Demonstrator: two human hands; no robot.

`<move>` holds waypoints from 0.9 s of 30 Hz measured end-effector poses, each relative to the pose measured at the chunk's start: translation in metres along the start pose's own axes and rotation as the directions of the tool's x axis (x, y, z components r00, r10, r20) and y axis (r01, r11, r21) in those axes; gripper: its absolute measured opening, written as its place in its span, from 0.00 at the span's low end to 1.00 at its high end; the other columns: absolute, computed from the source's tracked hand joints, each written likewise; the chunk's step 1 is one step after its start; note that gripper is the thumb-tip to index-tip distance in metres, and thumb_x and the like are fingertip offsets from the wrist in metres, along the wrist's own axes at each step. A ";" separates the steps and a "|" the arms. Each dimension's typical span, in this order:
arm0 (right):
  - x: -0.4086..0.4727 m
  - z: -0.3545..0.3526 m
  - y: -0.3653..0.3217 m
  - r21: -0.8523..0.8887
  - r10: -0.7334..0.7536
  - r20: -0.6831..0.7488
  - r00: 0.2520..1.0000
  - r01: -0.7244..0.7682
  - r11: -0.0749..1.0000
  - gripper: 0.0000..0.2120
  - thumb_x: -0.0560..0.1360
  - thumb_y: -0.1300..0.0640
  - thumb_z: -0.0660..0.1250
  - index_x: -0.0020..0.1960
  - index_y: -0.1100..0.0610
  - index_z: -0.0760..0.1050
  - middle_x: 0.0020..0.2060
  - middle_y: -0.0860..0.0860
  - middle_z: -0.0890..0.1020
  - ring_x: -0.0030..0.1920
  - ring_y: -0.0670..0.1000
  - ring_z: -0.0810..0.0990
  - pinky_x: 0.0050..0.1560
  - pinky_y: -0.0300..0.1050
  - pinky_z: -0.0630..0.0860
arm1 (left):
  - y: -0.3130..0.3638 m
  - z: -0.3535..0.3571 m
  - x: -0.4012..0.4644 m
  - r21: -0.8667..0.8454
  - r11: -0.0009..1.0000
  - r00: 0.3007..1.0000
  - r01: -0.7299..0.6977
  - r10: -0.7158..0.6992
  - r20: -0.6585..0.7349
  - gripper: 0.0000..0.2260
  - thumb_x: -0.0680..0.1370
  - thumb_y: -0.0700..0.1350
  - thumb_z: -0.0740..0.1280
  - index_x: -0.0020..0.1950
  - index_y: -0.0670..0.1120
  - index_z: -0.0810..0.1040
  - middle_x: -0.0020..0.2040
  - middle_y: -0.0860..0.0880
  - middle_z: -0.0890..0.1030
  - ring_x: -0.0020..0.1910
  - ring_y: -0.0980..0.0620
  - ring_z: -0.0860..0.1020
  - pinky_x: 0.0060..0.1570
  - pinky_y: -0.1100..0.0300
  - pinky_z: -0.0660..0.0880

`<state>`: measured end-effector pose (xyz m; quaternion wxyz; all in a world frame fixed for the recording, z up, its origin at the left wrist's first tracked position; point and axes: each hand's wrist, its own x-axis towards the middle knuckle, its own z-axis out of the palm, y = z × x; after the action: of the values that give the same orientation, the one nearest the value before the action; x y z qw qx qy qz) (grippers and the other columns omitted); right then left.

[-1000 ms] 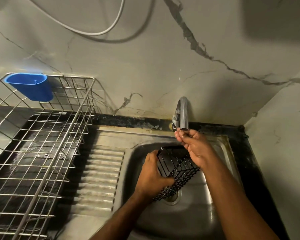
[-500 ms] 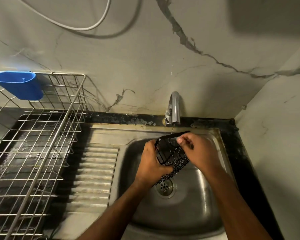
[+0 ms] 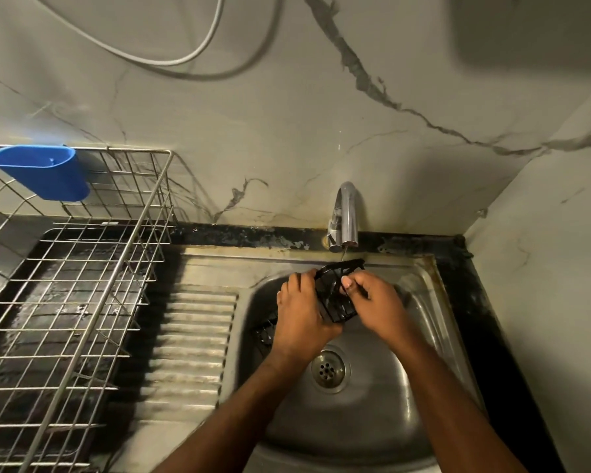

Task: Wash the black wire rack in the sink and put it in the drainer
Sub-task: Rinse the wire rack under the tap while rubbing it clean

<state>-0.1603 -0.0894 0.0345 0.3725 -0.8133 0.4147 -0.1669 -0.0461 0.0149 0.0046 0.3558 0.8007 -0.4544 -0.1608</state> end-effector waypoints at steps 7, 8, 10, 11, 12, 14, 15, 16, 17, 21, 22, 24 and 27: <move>0.000 0.004 0.014 0.322 0.291 -0.072 0.954 -0.254 0.912 0.11 0.83 0.51 0.60 0.48 0.53 0.80 0.41 0.48 0.83 0.44 0.47 0.82 0.44 0.43 0.76 | 0.018 -0.001 0.020 0.204 0.977 0.979 -0.059 0.017 0.201 0.50 0.67 0.59 0.78 0.82 0.51 0.55 0.69 0.47 0.69 0.70 0.45 0.68 0.70 0.46 0.69; 0.001 0.003 0.015 0.373 0.330 -0.057 0.942 -0.286 0.882 0.12 0.83 0.52 0.60 0.47 0.52 0.80 0.40 0.48 0.83 0.43 0.48 0.81 0.43 0.42 0.75 | 0.019 -0.001 0.024 0.210 0.975 0.971 -0.071 0.020 0.237 0.51 0.67 0.59 0.78 0.82 0.51 0.54 0.70 0.46 0.68 0.71 0.44 0.67 0.71 0.45 0.69; 0.001 0.000 0.017 0.470 0.397 -0.027 0.917 -0.339 0.815 0.12 0.82 0.52 0.60 0.49 0.54 0.81 0.41 0.50 0.84 0.43 0.50 0.82 0.43 0.43 0.75 | 0.020 0.000 0.032 0.199 0.974 0.951 -0.112 0.047 0.306 0.53 0.67 0.59 0.79 0.83 0.50 0.53 0.72 0.46 0.67 0.73 0.44 0.65 0.74 0.45 0.66; 0.001 -0.002 0.018 0.507 0.424 -0.016 0.906 -0.358 0.784 0.12 0.82 0.52 0.60 0.50 0.54 0.81 0.42 0.52 0.85 0.44 0.51 0.83 0.44 0.44 0.76 | 0.020 0.000 0.034 0.179 0.975 0.940 -0.133 0.067 0.336 0.53 0.67 0.60 0.79 0.83 0.50 0.52 0.73 0.46 0.67 0.74 0.44 0.65 0.76 0.45 0.63; 0.000 -0.003 0.020 0.541 0.446 -0.008 0.895 -0.371 0.754 0.12 0.82 0.53 0.60 0.51 0.54 0.81 0.43 0.53 0.86 0.44 0.52 0.84 0.44 0.45 0.77 | 0.018 0.000 0.037 0.154 0.977 0.930 -0.150 0.086 0.358 0.54 0.66 0.61 0.79 0.83 0.49 0.51 0.75 0.46 0.67 0.76 0.44 0.64 0.78 0.44 0.58; -0.005 -0.003 0.022 0.606 0.484 0.000 0.875 -0.385 0.696 0.12 0.82 0.52 0.61 0.49 0.54 0.81 0.43 0.53 0.86 0.43 0.52 0.84 0.46 0.47 0.78 | 0.013 0.000 0.039 0.132 0.976 0.918 -0.172 0.110 0.381 0.58 0.65 0.64 0.79 0.83 0.48 0.48 0.78 0.46 0.63 0.80 0.44 0.58 0.80 0.40 0.48; -0.008 -0.003 0.022 0.639 0.498 -0.012 0.867 -0.377 0.671 0.13 0.81 0.50 0.62 0.47 0.55 0.81 0.42 0.54 0.85 0.43 0.54 0.83 0.47 0.50 0.77 | 0.010 0.000 0.039 0.157 0.970 0.916 -0.188 0.116 0.384 0.60 0.65 0.65 0.79 0.83 0.48 0.46 0.81 0.46 0.60 0.81 0.44 0.53 0.80 0.39 0.43; -0.010 -0.002 0.024 0.660 0.511 -0.040 0.859 -0.361 0.658 0.16 0.79 0.47 0.63 0.45 0.58 0.80 0.40 0.55 0.83 0.42 0.57 0.81 0.48 0.53 0.77 | 0.006 0.001 0.038 0.203 0.957 0.917 -0.207 0.118 0.381 0.61 0.65 0.66 0.79 0.84 0.48 0.44 0.83 0.46 0.55 0.82 0.45 0.47 0.79 0.39 0.39; -0.012 -0.001 0.025 0.667 0.515 -0.074 0.854 -0.341 0.662 0.19 0.77 0.44 0.63 0.42 0.60 0.77 0.37 0.57 0.81 0.41 0.57 0.78 0.48 0.54 0.75 | 0.003 0.003 0.038 0.251 0.945 0.922 -0.212 0.109 0.372 0.62 0.65 0.66 0.78 0.83 0.48 0.42 0.84 0.46 0.51 0.83 0.46 0.43 0.79 0.41 0.37; -0.014 -0.005 0.021 0.695 0.542 -0.154 0.826 -0.300 0.654 0.16 0.81 0.52 0.61 0.34 0.53 0.71 0.29 0.50 0.73 0.34 0.50 0.70 0.42 0.47 0.66 | -0.008 0.006 0.034 0.260 0.963 0.973 -0.072 0.010 0.231 0.60 0.67 0.63 0.78 0.83 0.45 0.41 0.84 0.46 0.45 0.82 0.48 0.38 0.80 0.44 0.36; -0.014 -0.007 0.022 0.704 0.546 -0.158 0.823 -0.294 0.646 0.17 0.81 0.53 0.61 0.34 0.53 0.70 0.28 0.49 0.72 0.33 0.48 0.69 0.40 0.45 0.64 | -0.010 0.006 0.032 0.226 0.974 0.980 -0.022 -0.023 0.196 0.59 0.68 0.62 0.78 0.83 0.45 0.42 0.84 0.46 0.45 0.82 0.48 0.38 0.80 0.44 0.37; -0.015 -0.012 0.022 0.723 0.557 -0.162 0.814 -0.286 0.629 0.17 0.81 0.53 0.60 0.33 0.53 0.69 0.27 0.48 0.72 0.31 0.47 0.67 0.37 0.43 0.62 | -0.015 0.006 0.025 0.139 0.988 0.987 0.073 -0.091 0.130 0.57 0.69 0.61 0.78 0.83 0.44 0.44 0.84 0.45 0.45 0.82 0.47 0.39 0.80 0.45 0.38; -0.017 -0.019 0.026 0.766 0.597 -0.147 0.788 -0.291 0.573 0.18 0.81 0.52 0.60 0.32 0.52 0.69 0.26 0.47 0.72 0.30 0.46 0.66 0.38 0.41 0.61 | -0.019 0.006 0.013 0.031 0.980 0.978 0.198 -0.200 0.063 0.52 0.72 0.58 0.76 0.84 0.43 0.47 0.84 0.42 0.47 0.82 0.43 0.42 0.81 0.44 0.44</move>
<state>-0.1955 -0.0949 0.0290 0.5946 -0.4197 0.5775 -0.3698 -0.0312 0.0074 -0.0121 0.3129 0.8408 -0.3854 -0.2161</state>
